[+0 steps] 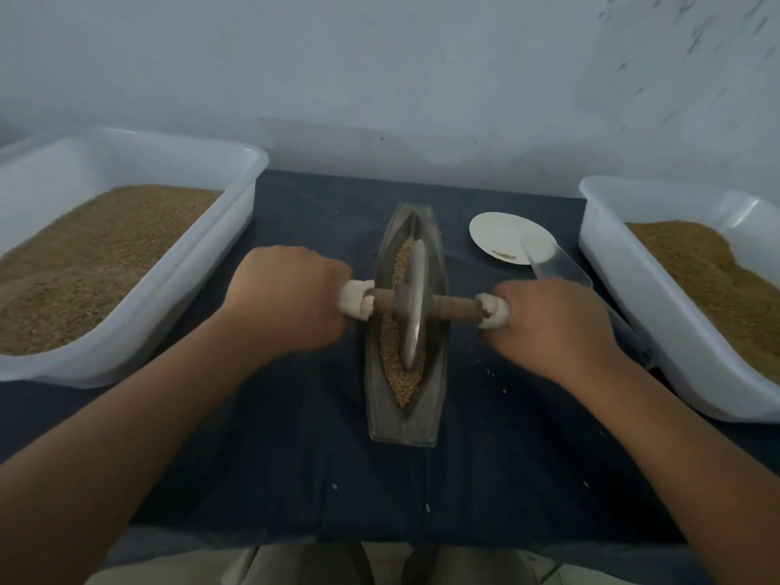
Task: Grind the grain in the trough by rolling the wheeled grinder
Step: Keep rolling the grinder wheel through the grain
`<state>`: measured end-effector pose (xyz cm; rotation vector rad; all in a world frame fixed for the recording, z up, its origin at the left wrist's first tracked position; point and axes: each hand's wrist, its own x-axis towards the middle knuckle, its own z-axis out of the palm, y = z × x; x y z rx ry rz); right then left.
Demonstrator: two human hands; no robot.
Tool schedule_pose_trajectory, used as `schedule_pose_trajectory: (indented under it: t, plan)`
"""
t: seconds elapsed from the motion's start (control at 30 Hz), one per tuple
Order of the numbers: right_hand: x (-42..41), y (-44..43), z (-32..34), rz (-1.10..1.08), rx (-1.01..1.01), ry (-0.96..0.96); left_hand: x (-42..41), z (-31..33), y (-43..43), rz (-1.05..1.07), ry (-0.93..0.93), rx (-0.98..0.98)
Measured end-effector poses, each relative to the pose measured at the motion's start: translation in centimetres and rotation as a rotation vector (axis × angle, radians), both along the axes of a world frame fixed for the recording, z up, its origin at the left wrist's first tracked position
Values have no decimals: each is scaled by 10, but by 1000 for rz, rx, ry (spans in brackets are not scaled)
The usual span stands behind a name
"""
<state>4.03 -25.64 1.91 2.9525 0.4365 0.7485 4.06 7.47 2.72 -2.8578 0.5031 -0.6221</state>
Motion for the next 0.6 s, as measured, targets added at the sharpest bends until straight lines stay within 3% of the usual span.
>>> schedule_pose_trajectory:
  t: [0.23,0.4,0.5,0.6]
  plan:
    - [64,22,10,-104,-46,-112,46,17,-22,157,152,-134]
    - [43,12,16,-85,-17,147,29,25,-18,95,207,-48]
    - [7,0,20,-15,5,377,2,16,-5,-11,73,43]
    - [1,1,16,-26,-16,346,1,13,-3,-28,19,55]
